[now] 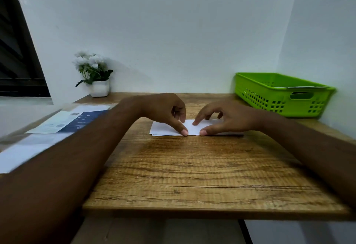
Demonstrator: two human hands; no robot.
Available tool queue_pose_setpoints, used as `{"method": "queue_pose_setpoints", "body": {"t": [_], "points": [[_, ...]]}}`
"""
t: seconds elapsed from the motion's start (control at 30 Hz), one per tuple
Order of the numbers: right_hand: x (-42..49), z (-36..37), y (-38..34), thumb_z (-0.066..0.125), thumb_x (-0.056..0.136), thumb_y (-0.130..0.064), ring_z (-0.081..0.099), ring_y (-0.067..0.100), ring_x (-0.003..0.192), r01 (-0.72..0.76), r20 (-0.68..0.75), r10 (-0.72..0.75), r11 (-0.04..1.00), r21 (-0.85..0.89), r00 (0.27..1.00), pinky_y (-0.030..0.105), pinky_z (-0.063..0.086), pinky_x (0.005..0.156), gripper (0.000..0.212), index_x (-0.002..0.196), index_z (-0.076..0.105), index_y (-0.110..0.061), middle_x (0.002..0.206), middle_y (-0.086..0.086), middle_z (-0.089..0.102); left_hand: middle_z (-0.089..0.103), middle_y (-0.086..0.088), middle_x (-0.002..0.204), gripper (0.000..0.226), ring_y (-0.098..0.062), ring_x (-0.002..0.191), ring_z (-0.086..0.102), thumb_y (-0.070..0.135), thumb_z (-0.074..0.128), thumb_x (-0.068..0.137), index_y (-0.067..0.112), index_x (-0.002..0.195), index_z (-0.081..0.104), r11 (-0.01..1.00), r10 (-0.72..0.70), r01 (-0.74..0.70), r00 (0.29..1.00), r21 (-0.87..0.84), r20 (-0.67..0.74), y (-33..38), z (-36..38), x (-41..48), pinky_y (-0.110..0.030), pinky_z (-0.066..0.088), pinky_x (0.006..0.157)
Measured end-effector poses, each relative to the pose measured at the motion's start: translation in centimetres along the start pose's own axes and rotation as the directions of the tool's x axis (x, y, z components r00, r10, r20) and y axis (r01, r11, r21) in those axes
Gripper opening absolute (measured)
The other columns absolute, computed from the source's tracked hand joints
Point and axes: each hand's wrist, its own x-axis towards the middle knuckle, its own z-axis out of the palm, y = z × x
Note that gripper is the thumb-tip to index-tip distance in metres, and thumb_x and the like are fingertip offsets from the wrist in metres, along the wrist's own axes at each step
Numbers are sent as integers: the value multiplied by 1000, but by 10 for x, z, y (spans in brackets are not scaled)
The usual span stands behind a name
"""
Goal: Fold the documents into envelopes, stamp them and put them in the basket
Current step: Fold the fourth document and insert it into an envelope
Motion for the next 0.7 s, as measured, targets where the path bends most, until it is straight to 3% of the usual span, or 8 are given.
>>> {"method": "queue_pose_setpoints", "body": {"t": [0.13,0.3,0.47,0.6,0.7], "points": [[4,8,0,67,81,-57,53,-1,115,21,-24,-21,1000,-5,999,17,39,83,34,114,66,-47,122,-23,60,66,3,91,40,-9,81,58,51,78,69,22,94,69,999,28,-29,1000,-35,-4,0,4,5,-26,47,69],[5,9,2,71,82,-51,52,2,116,24,-20,-23,999,41,1000,17,37,84,33,114,67,-44,122,-20,61,57,11,71,37,2,61,48,45,79,71,18,94,68,996,31,-30,1000,-82,7,-3,8,8,-20,38,60],[3,1,7,77,78,-44,54,0,111,-16,13,15,997,80,1000,3,36,74,32,110,70,-42,119,-24,62,55,13,65,40,2,58,47,45,82,67,16,90,68,993,-33,35,999,-115,18,-11,7,8,-20,36,60],[-4,-11,15,76,64,-56,55,-6,105,-84,47,80,993,89,996,12,38,77,42,103,72,-43,113,-25,62,57,14,60,33,0,56,49,41,83,66,16,80,68,990,-64,72,996,-120,70,-16,1,4,-14,37,55],[-12,-21,26,79,57,-54,58,-7,99,-148,72,140,983,112,987,13,41,78,44,98,74,-40,108,-17,67,63,3,62,36,-12,62,55,47,82,60,16,70,67,985,-116,133,982,-112,147,-26,-6,-3,-13,41,52]]}}
